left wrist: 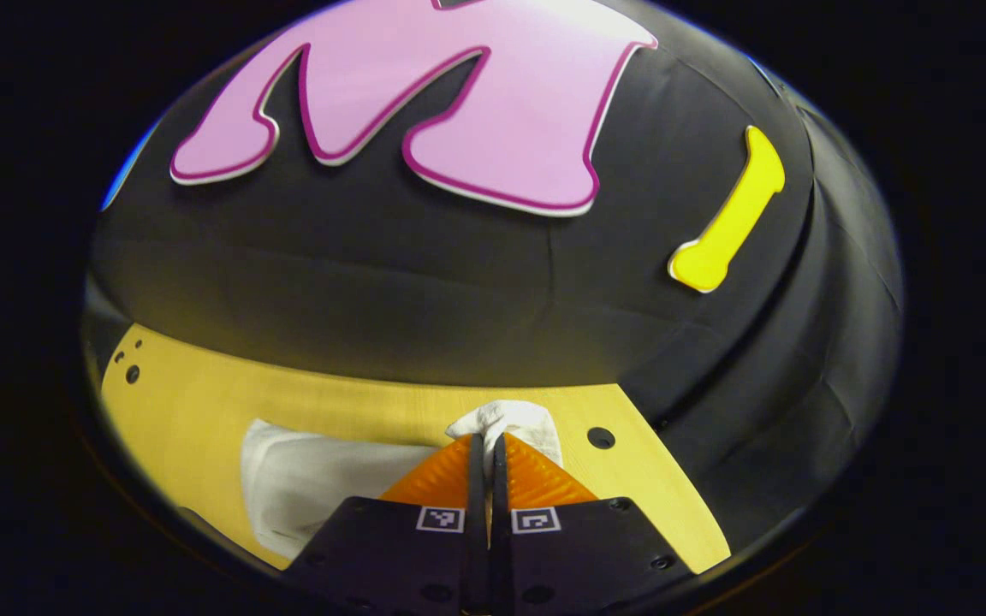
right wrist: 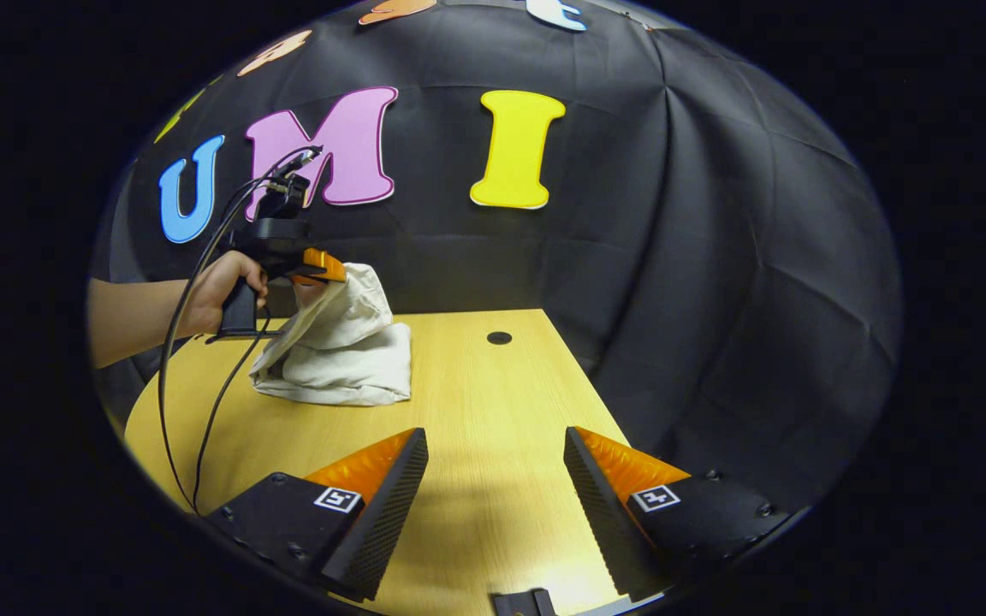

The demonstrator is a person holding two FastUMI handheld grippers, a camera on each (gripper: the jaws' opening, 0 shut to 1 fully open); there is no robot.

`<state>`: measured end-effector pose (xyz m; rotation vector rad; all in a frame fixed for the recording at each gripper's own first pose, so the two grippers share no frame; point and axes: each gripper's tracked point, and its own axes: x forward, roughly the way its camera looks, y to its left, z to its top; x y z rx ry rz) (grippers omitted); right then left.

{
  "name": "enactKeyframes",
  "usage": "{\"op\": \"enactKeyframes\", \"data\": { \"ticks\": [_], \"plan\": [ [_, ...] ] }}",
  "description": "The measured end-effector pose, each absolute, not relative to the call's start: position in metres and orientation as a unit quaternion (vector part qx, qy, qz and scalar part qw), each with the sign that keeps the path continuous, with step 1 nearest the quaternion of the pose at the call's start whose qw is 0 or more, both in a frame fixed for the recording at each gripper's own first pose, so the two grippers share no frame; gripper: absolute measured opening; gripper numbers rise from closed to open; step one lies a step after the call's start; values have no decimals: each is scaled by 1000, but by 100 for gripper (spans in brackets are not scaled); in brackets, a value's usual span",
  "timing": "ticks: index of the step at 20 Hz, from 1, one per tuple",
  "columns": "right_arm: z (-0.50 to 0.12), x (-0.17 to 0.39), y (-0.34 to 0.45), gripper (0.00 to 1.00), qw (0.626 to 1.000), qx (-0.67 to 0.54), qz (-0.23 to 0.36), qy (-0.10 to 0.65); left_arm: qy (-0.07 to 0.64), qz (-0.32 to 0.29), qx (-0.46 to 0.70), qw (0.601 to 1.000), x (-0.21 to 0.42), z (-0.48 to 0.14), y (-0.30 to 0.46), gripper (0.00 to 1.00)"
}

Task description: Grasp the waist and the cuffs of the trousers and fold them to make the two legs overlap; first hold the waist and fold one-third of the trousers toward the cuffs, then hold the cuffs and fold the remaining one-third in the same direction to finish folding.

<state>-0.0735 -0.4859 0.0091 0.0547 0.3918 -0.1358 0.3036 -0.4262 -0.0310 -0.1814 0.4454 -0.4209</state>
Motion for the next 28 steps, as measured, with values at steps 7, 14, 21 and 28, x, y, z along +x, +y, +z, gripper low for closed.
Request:
{"op": "enactKeyframes", "data": {
  "ticks": [7,14,21,28],
  "plan": [
    [-4,-94,-491,98,975,37,-73,208,235,-211,-41,948,290,-70,-451,17],
    [15,-92,-478,98,981,26,-62,184,216,-212,-44,952,253,-53,-416,74],
    [64,-95,-450,98,989,30,-40,139,148,-118,-65,980,169,10,-284,98],
    [111,-137,-424,98,993,28,-44,108,56,-52,-55,996,10,62,-171,97]
  ]
}}
